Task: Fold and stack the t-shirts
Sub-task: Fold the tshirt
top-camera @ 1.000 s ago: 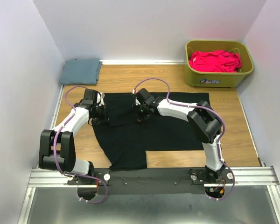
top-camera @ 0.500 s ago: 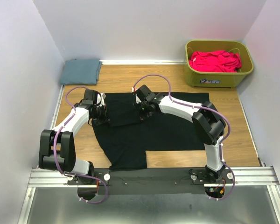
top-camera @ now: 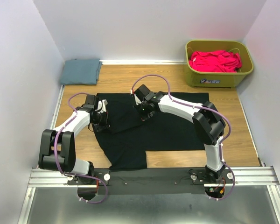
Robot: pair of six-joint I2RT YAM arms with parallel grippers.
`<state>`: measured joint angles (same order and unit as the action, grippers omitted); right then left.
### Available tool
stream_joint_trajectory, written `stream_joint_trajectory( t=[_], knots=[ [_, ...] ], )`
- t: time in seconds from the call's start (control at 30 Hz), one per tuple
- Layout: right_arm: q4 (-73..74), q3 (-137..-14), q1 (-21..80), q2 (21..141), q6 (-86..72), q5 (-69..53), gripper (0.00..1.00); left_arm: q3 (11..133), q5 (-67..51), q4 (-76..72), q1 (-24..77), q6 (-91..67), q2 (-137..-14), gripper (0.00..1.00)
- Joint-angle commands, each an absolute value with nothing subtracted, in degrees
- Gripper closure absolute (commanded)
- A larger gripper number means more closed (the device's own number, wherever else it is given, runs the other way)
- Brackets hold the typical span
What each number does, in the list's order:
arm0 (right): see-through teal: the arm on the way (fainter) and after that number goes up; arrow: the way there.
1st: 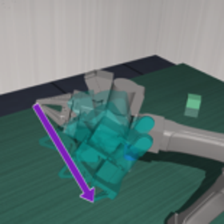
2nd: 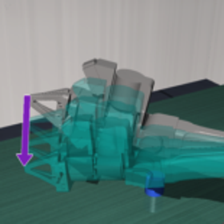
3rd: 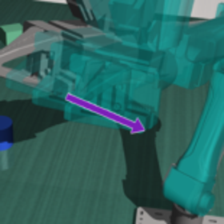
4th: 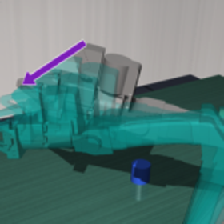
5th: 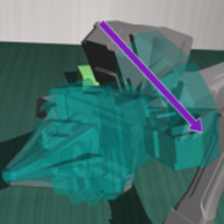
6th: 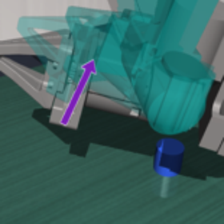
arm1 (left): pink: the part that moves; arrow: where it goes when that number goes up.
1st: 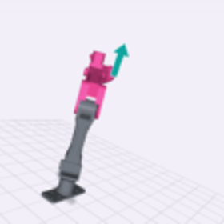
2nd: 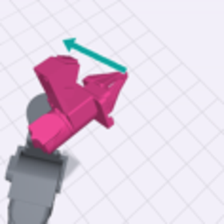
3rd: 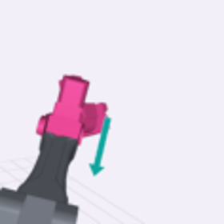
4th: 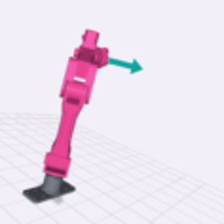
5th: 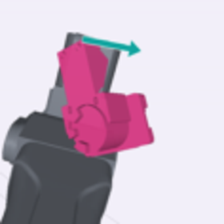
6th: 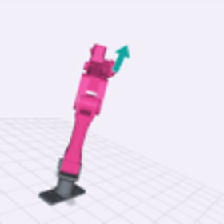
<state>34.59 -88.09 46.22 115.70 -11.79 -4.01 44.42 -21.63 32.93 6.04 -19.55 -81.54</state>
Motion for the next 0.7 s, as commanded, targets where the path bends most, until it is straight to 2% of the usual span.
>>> stream_joint_trajectory(
  t=[0.0, 0.67],
  knots=[
    [38.32, -89.82, 46.41, 116.45, -9.93, -5.10, 0.99, 43.07, -22.41, 34.37, 6.33, -18.54, -80.68, 1.00],
    [42.80, -92.28, 46.41, 116.45, -6.51, 2.11, 0.99, 44.21, -26.89, 35.86, 9.23, -19.51, -80.68, 1.00]
  ],
)
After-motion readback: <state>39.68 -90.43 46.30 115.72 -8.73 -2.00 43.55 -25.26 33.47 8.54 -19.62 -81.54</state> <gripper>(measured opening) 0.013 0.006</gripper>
